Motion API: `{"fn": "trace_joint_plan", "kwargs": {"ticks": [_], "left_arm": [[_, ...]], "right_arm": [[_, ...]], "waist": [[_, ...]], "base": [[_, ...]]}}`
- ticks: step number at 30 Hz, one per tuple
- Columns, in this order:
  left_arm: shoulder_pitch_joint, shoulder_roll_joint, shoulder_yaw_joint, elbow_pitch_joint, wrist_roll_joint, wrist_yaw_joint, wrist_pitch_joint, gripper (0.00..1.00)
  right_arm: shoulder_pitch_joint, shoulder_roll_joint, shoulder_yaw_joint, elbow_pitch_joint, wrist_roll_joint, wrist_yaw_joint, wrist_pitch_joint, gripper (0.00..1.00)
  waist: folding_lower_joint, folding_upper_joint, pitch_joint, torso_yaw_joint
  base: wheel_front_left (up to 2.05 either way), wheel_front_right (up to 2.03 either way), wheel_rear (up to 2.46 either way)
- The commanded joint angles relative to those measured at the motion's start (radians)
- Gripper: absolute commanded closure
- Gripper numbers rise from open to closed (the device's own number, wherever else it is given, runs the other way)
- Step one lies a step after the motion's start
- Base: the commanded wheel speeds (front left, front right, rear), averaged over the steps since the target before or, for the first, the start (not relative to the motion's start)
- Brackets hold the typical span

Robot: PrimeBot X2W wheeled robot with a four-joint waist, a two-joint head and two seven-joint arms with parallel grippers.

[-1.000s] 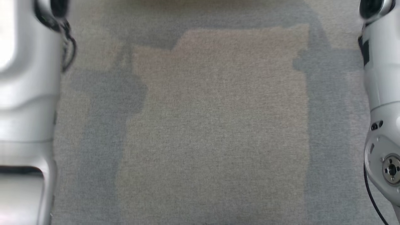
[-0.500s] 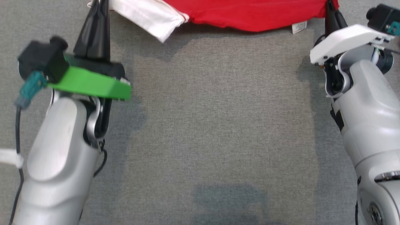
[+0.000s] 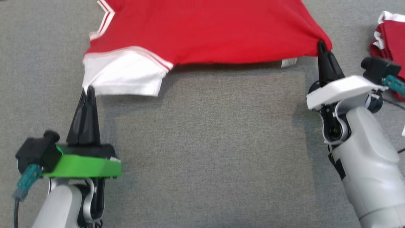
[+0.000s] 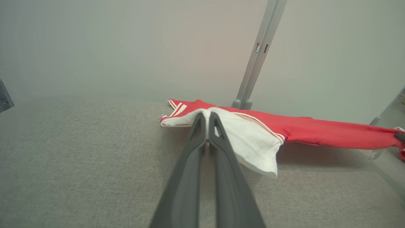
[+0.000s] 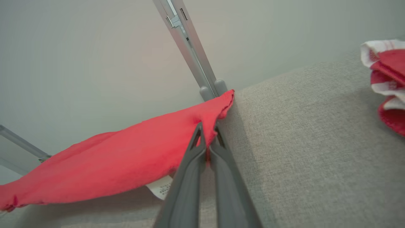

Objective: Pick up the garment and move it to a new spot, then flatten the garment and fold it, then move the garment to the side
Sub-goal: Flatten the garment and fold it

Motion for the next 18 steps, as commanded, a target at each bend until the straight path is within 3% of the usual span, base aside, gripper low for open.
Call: {"fn": "trace_joint_plan", "kwargs": {"ticks": [1, 13, 18], "left_arm": [[0.032, 0.008, 0.007, -0.011, -0.008, 0.01, -0.001, 1.0], [0.322, -0.035, -0.009, -0.077, -0.06, 0.061, -0.007, 1.0], [0.438, -0.021, -0.026, -0.071, -0.028, 0.076, -0.015, 1.0]], "right_arm": [[0.035, 0.001, -0.005, -0.023, 0.003, 0.0, -0.004, 1.0], [0.391, 0.041, -0.096, -0.256, -0.016, 0.0, -0.005, 1.0], [0.552, 0.065, -0.131, -0.345, -0.037, 0.0, 0.003, 1.0]], "waist": [[0.0, 0.0054, -0.032, -0.019], [0.0, 0.0054, -0.18, -0.015], [0.0, 0.0054, -0.236, -0.012]], "base": [[0.0, 0.0, 0.0], [0.0, 0.0, 0.0], [0.0, 0.0, 0.0]]}}
